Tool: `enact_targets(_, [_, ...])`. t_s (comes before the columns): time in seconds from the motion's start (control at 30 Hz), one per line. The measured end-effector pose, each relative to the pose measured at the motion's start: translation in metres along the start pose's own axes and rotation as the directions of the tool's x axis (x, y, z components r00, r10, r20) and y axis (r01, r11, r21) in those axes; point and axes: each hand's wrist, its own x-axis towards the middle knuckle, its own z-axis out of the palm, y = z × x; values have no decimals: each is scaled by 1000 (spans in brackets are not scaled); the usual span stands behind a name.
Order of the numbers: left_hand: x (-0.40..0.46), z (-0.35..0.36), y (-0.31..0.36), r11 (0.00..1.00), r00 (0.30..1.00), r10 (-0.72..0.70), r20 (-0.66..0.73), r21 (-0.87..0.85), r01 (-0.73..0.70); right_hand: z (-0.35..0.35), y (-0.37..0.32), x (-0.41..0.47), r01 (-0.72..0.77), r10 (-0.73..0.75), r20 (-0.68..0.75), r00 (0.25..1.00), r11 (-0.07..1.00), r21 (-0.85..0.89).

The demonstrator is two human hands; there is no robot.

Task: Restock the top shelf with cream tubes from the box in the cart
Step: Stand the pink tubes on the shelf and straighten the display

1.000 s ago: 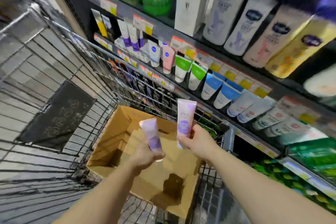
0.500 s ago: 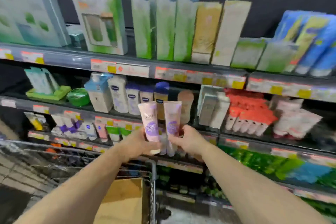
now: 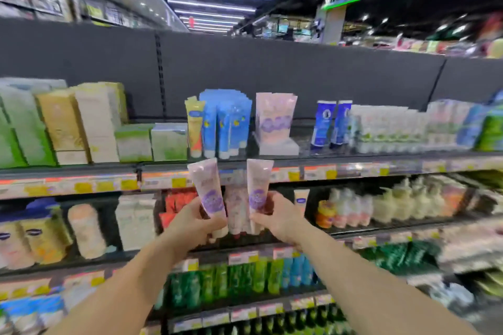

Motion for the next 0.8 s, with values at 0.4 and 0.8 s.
enact_targets(0.4, [78,65,93,974,970,206,-126,123,-190,-114,3,73,5,7,-272,962,999,43])
enact_targets(0.8, [169,65,99,962,959,273,-79,32,-271,-126,-15,179,79,-80,-457,886,997,-20])
